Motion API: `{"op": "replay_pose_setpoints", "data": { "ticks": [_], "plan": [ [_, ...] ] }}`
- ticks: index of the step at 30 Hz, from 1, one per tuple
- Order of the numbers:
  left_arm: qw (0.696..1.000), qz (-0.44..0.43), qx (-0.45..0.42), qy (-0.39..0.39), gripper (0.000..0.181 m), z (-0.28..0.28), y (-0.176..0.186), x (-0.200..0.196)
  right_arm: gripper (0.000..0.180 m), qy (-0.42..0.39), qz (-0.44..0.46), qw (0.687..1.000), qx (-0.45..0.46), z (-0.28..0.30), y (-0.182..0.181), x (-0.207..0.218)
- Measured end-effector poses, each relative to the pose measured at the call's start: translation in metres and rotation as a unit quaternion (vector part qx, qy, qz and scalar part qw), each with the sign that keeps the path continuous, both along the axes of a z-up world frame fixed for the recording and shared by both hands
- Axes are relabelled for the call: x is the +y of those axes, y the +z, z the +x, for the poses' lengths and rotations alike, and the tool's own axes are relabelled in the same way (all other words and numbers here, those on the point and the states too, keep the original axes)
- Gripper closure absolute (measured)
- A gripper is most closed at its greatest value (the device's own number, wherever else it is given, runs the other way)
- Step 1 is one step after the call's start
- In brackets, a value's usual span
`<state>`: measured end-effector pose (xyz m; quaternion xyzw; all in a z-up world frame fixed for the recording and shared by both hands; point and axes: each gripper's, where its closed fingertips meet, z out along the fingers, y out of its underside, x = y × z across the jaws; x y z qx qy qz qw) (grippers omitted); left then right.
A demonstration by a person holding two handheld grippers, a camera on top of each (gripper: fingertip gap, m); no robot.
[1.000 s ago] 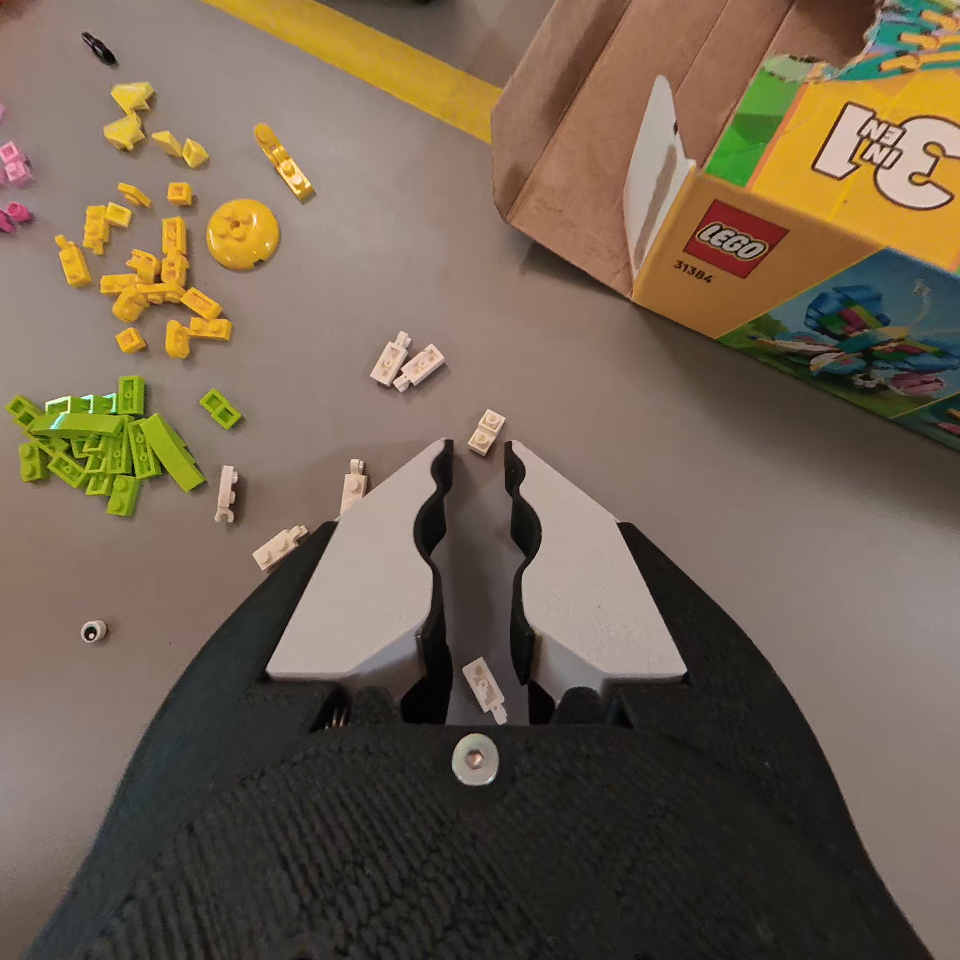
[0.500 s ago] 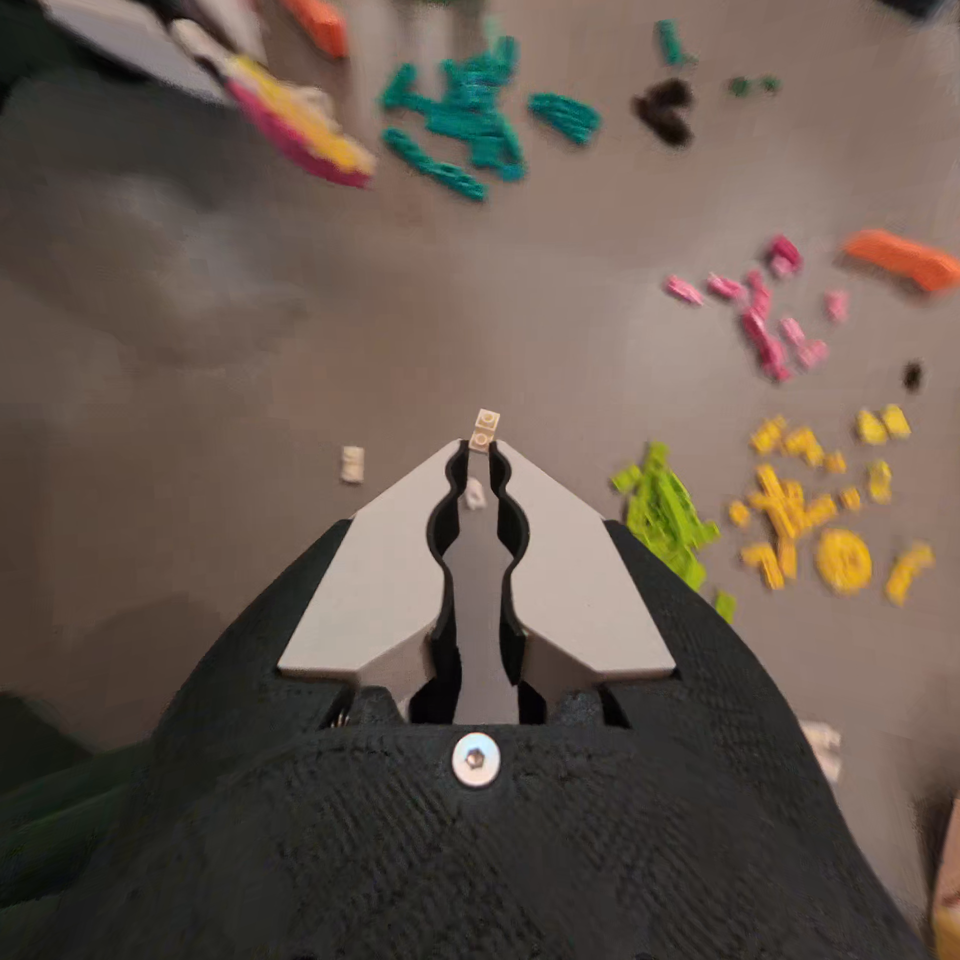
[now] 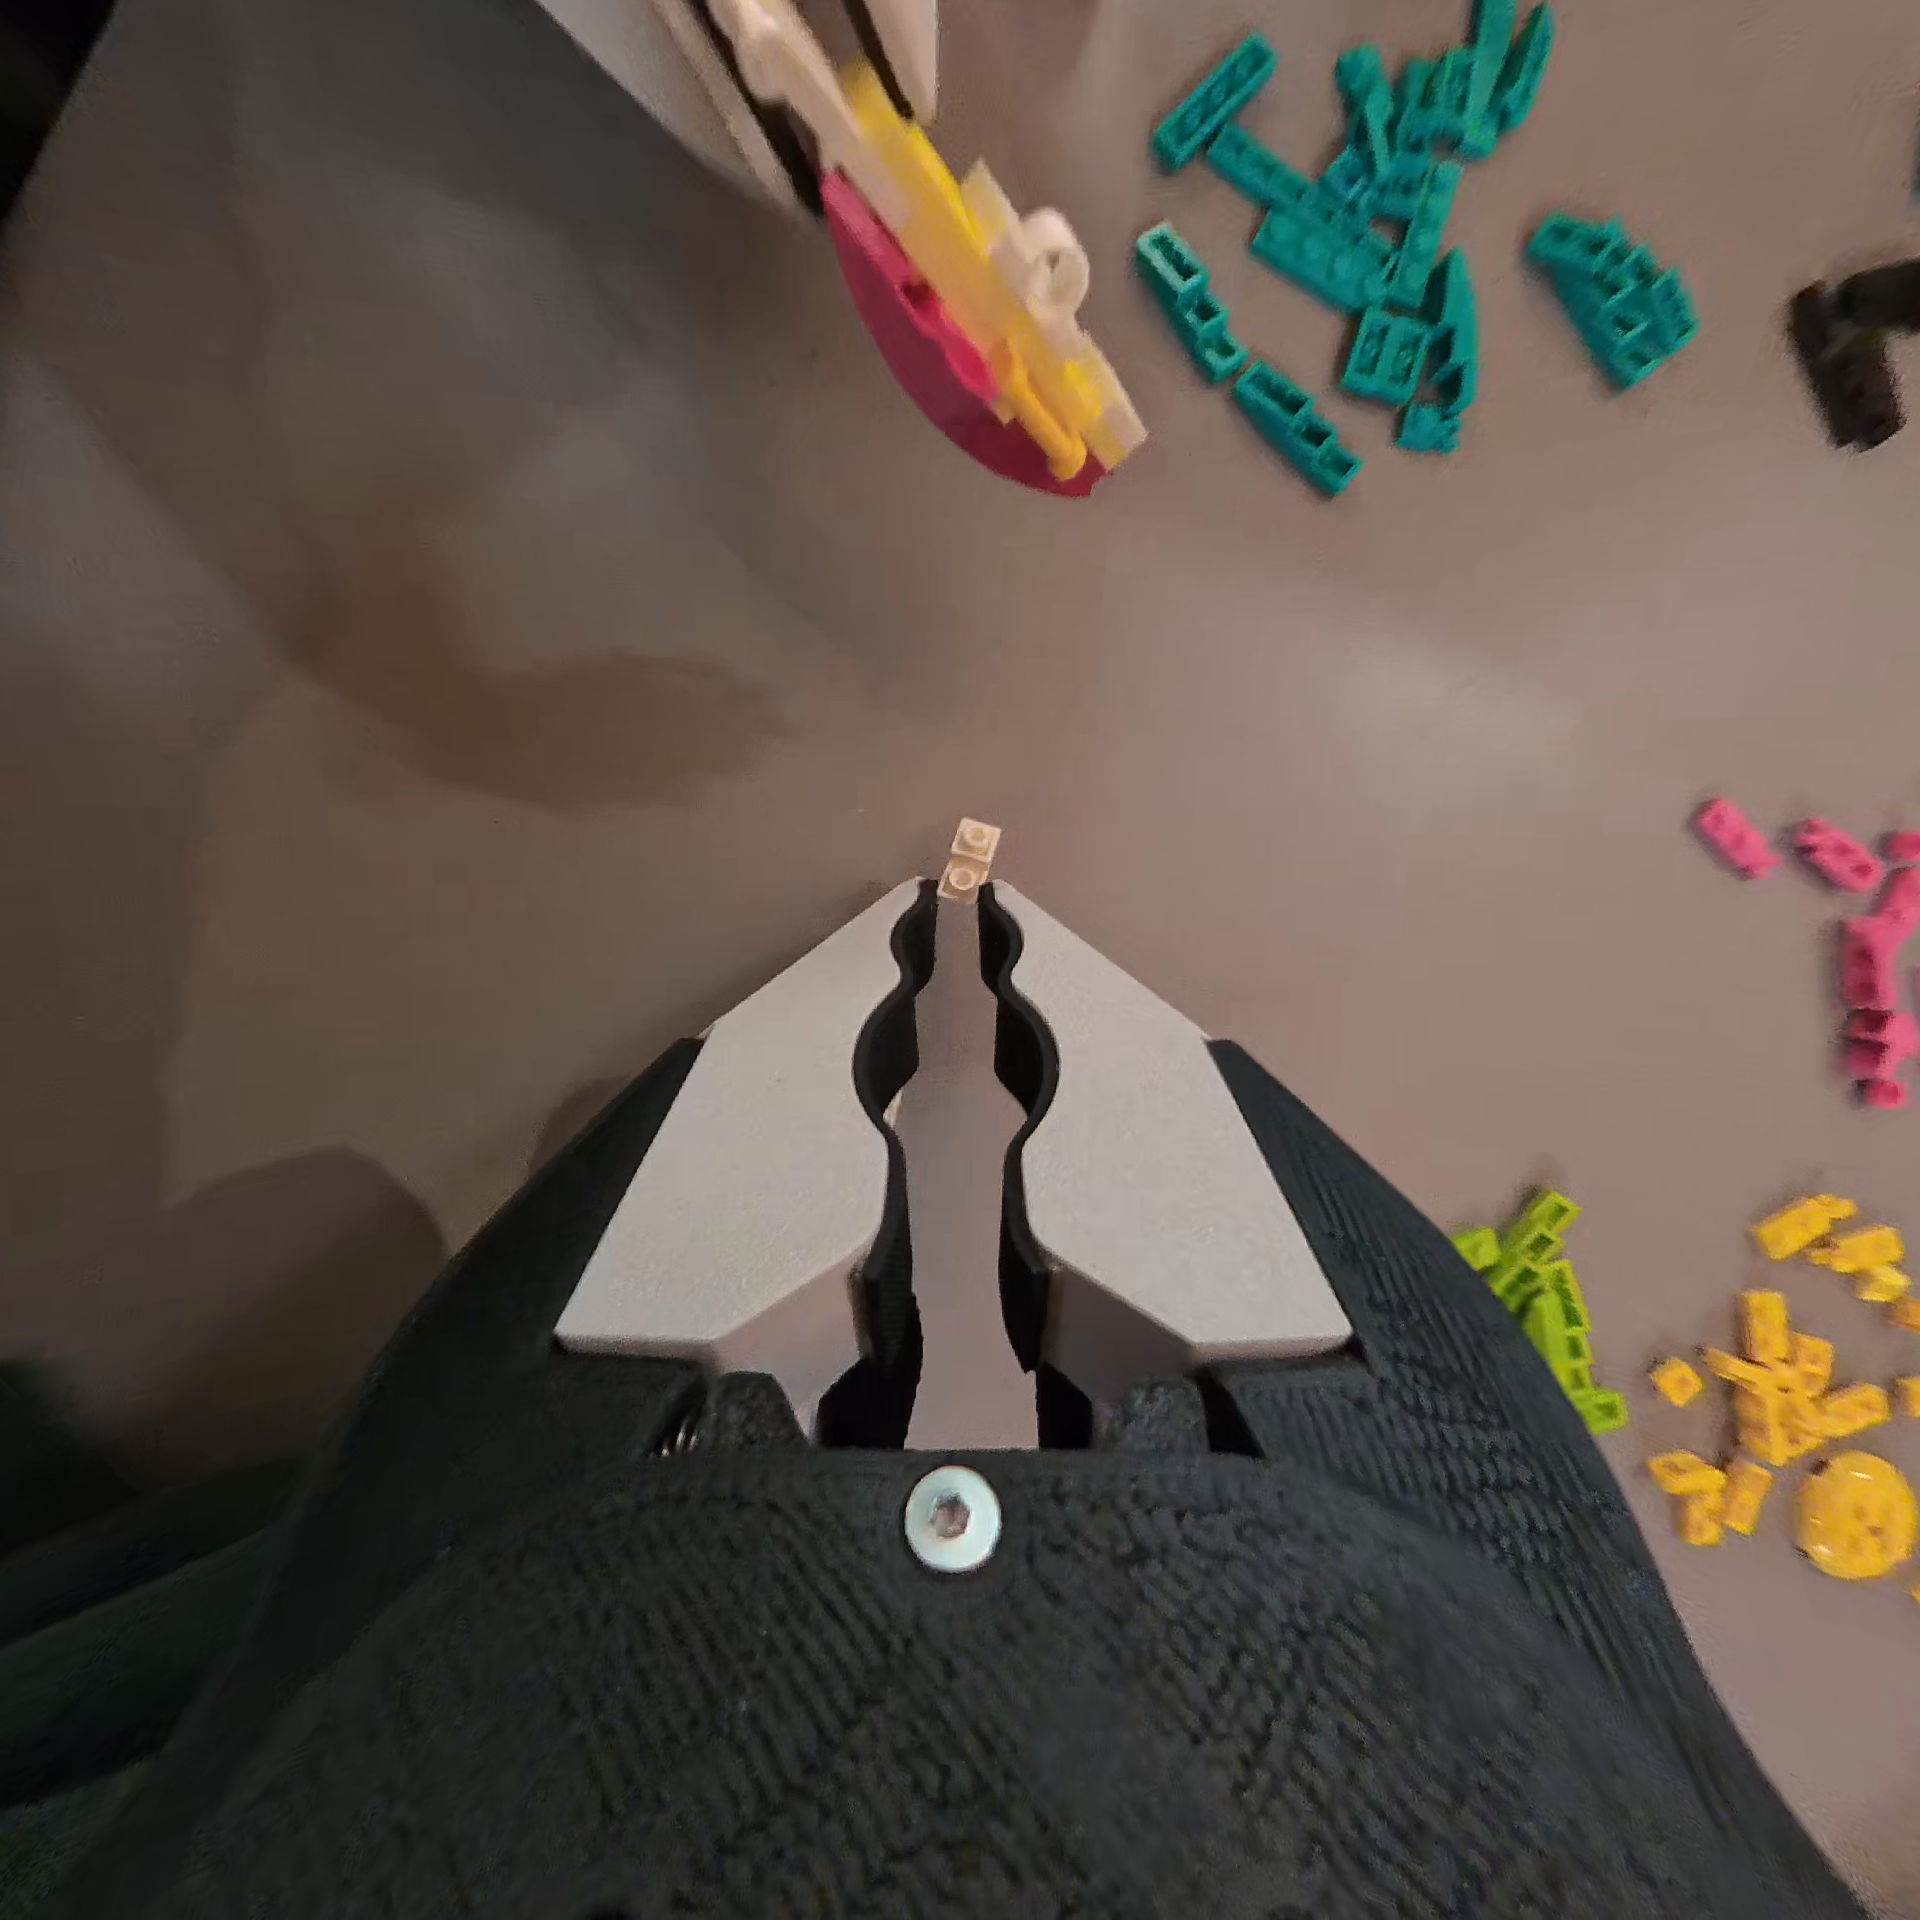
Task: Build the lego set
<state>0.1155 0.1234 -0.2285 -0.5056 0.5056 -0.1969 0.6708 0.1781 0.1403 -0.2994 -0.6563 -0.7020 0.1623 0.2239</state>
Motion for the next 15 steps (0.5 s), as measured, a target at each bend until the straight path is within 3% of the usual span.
{"op": "replay_pose_setpoints", "data": {
  "ticks": [15],
  "plan": [
    [1.0, 0.003, -0.005, -0.006, 0.172, 0.003, 0.001, -0.001, 0.173, -0.013, -0.051, 0.998, -0.028, -0.003, -0.02, -0.006]
  ]
}}
